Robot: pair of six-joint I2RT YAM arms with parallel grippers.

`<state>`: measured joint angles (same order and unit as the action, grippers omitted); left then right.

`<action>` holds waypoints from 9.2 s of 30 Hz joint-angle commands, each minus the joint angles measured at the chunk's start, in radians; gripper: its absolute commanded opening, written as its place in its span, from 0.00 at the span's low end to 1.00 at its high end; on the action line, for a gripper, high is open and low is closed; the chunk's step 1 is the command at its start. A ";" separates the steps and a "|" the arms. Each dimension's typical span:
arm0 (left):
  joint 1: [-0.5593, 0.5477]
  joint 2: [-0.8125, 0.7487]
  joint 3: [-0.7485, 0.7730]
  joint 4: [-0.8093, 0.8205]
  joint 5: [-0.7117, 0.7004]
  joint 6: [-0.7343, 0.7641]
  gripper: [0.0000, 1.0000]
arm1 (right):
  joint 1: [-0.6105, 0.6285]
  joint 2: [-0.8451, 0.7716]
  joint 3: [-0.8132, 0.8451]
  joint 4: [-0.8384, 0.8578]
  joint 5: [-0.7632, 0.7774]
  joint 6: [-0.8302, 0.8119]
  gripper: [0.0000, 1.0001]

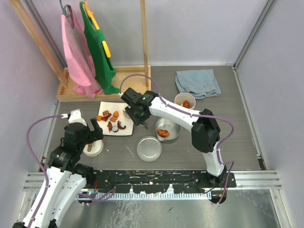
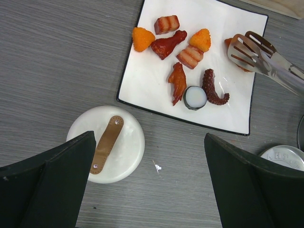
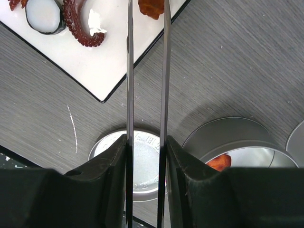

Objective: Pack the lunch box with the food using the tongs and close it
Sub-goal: Pick up the fake food from the plate, then place the fake food in the packing box, then pick up the fake food from the plate.

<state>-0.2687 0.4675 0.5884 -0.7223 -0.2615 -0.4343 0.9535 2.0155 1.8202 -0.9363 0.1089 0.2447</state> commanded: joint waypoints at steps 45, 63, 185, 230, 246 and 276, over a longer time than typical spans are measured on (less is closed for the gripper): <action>0.004 0.003 0.018 0.032 0.007 -0.002 0.98 | -0.148 -0.857 -0.626 -0.201 0.005 0.150 0.39; 0.004 0.008 0.019 0.032 0.001 -0.005 0.98 | -0.146 -0.781 -0.720 -0.096 -0.024 0.146 0.40; 0.005 -0.052 0.018 0.021 -0.058 -0.009 0.98 | 0.088 -0.054 0.070 0.151 -0.120 0.145 0.47; 0.010 -0.062 0.019 0.024 -0.059 -0.003 0.98 | 0.139 0.219 0.323 0.032 -0.025 0.199 0.56; 0.012 -0.066 0.018 0.024 -0.057 -0.003 0.98 | 0.115 0.155 0.300 0.036 0.018 0.144 0.49; 0.012 -0.064 0.018 0.024 -0.054 -0.003 0.98 | 0.097 0.035 0.176 0.144 -0.075 0.144 0.51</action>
<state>-0.2615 0.4034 0.5884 -0.7235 -0.3180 -0.4343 1.0550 2.0857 1.9724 -0.8509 0.0486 0.3737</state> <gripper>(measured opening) 0.980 0.509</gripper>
